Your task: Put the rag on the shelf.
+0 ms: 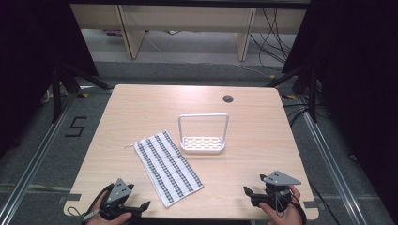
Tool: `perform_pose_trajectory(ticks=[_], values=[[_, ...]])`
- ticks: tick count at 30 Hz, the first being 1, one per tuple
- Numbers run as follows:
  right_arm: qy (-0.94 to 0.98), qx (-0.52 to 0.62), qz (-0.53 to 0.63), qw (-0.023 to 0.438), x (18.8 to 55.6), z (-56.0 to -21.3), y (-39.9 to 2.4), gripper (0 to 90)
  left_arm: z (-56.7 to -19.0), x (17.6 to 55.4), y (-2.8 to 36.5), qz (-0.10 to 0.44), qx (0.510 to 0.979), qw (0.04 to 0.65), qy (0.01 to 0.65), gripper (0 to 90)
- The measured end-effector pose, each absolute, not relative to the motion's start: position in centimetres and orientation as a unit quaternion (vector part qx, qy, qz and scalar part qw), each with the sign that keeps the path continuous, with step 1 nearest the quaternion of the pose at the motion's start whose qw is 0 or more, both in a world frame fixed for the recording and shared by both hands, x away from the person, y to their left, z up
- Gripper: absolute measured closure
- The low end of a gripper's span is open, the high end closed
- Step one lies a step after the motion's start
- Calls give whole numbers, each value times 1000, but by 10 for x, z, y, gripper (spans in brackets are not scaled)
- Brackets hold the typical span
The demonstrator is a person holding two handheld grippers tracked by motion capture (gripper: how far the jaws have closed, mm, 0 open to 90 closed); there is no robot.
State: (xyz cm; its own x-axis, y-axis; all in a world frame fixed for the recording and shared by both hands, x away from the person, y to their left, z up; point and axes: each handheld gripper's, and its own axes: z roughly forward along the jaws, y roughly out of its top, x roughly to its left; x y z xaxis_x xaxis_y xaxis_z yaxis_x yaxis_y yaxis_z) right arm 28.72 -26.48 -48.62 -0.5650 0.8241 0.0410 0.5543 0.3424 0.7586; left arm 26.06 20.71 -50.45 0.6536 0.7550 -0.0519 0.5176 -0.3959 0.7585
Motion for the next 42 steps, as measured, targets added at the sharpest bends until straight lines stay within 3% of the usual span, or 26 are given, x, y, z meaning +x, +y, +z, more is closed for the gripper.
perform_pose_trajectory(ticks=[30, 42], values=[[857, 319, 380, 141, 306, -487, -185, 321, -502, 254, 168, 139, 849, 387, 333, 215], [873, 294, 372, 118, 317, -491, -155, 361, -501, 253, 151, 133, 863, 377, 310, 331]])
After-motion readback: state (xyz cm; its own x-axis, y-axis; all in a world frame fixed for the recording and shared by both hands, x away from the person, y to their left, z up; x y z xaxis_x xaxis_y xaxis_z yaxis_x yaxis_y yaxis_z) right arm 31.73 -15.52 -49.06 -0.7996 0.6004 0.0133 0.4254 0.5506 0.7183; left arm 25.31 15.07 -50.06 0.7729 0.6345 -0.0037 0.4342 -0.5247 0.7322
